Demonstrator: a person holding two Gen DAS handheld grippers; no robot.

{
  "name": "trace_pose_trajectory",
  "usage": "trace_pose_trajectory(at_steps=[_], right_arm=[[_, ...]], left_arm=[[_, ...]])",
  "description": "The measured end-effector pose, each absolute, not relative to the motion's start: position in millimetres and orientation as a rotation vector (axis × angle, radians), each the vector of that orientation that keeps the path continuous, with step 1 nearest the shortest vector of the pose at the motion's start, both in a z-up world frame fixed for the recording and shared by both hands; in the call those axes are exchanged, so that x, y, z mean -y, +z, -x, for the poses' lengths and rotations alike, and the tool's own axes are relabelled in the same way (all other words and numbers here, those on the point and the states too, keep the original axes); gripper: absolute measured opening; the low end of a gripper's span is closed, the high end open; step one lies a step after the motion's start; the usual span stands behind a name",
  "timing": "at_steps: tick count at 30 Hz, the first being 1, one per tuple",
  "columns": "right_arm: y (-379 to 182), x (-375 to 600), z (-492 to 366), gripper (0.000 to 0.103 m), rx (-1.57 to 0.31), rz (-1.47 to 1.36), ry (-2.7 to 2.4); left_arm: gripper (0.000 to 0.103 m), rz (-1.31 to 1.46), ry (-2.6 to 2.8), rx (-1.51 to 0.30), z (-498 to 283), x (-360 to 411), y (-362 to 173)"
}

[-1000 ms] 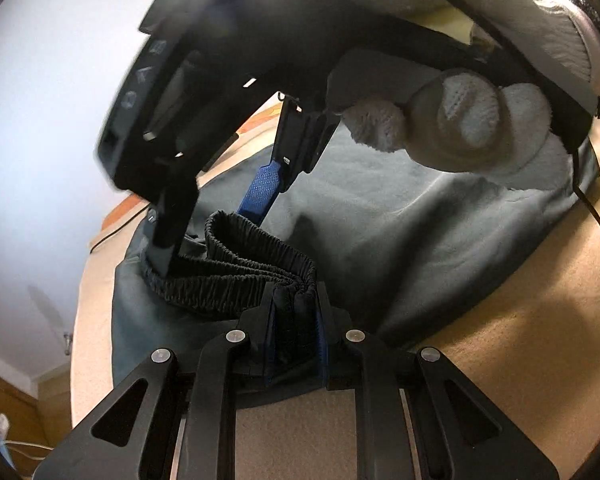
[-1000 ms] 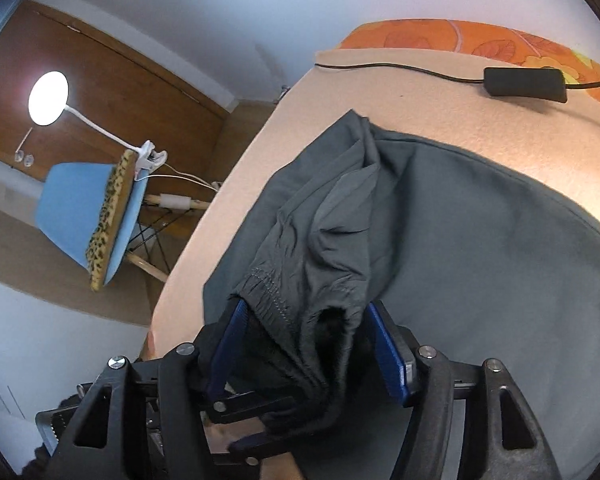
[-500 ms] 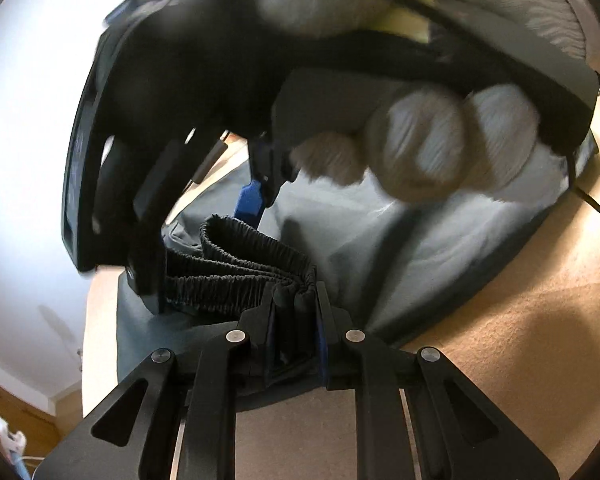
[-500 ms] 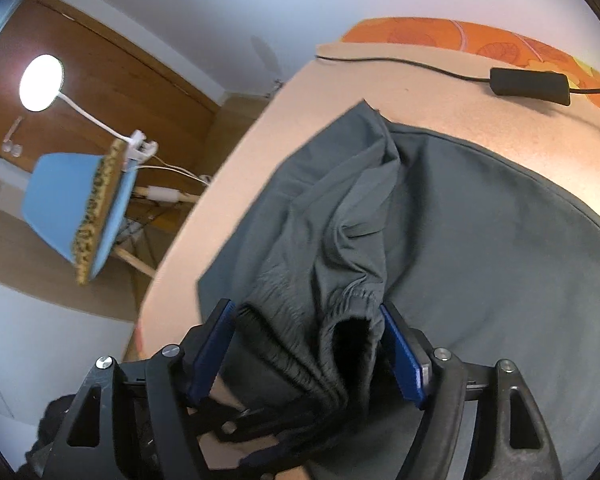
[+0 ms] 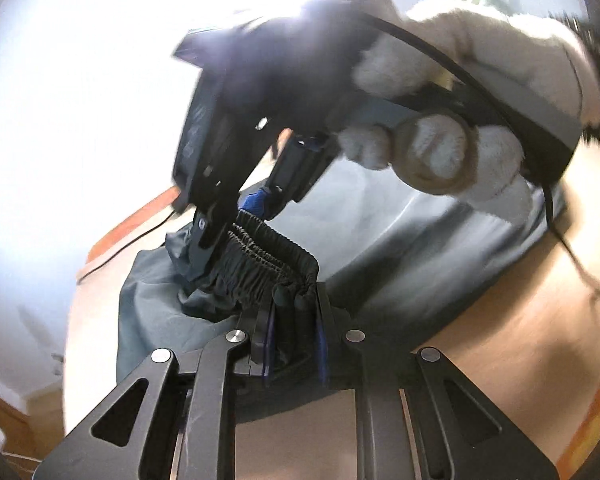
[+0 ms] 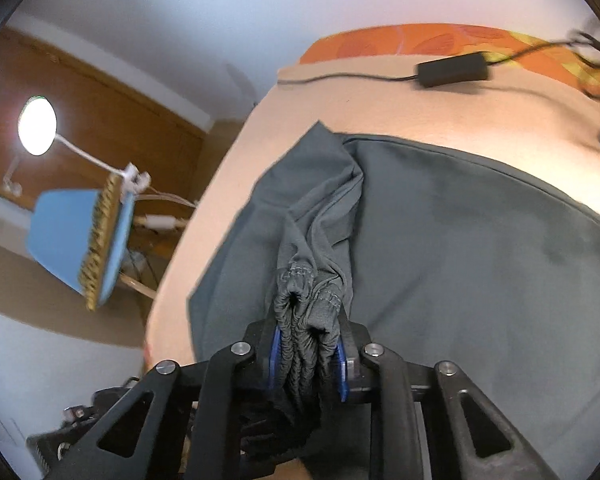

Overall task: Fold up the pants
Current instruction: 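Bring the waistband in the left gripper onto the hem held by the right gripper, then lay the folded trousers down and open both grippers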

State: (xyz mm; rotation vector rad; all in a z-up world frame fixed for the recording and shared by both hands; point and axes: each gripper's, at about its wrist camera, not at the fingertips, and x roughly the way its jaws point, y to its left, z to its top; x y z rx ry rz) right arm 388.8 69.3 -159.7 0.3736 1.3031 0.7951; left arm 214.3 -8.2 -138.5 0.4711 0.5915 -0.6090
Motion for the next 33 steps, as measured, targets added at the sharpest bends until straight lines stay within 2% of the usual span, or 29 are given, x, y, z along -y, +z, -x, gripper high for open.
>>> trace_pose_trajectory(at_steps=[8,33], right_arm=[[-141,-7,-383,0.019,-1.262,-0.45,0.748],[-95,232,-354,0.017,-1.146,-0.465,0.494]], left_arm=[[0.014,-0.29,-0.72,-0.608,-207,38,-109],[0.014,-0.283,-1.022,-0.612,-222,239,-94]])
